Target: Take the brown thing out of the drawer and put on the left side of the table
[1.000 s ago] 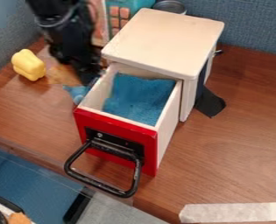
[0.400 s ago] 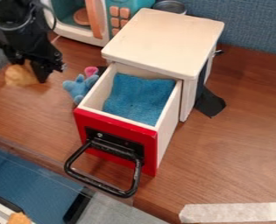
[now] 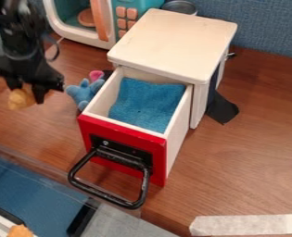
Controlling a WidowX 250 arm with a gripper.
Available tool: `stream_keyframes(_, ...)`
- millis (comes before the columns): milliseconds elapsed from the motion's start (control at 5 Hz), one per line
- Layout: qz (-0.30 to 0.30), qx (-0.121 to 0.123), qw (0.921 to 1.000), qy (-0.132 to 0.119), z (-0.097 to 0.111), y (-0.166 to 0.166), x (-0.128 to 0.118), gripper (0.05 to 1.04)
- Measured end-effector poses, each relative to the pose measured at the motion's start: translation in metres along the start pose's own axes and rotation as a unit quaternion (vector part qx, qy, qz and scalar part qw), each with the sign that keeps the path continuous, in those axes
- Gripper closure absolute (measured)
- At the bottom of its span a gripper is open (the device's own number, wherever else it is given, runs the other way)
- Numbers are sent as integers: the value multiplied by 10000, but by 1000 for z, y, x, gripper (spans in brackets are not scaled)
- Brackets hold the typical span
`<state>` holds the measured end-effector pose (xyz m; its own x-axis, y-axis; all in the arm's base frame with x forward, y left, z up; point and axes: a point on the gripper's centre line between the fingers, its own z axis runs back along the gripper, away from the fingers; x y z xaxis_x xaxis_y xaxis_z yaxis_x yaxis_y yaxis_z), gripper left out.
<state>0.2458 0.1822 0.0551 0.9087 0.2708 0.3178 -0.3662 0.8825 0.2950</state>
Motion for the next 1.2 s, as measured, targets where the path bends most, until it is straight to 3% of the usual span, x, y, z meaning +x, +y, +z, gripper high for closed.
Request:
stream_keyframes(400,557,37,9982,235,-46,17,4,677)
stream_keyframes(600,727,18,9971,232,-51,22,4,608)
stream_keyframes(800,765,-17,9967,270,-51,21,0,295)
stream_keyframes(1000,801,-212,9965,122,-39,20,-1,81)
stream_keyframes(1200,972,-376,9945,-56,-30,27,1,77)
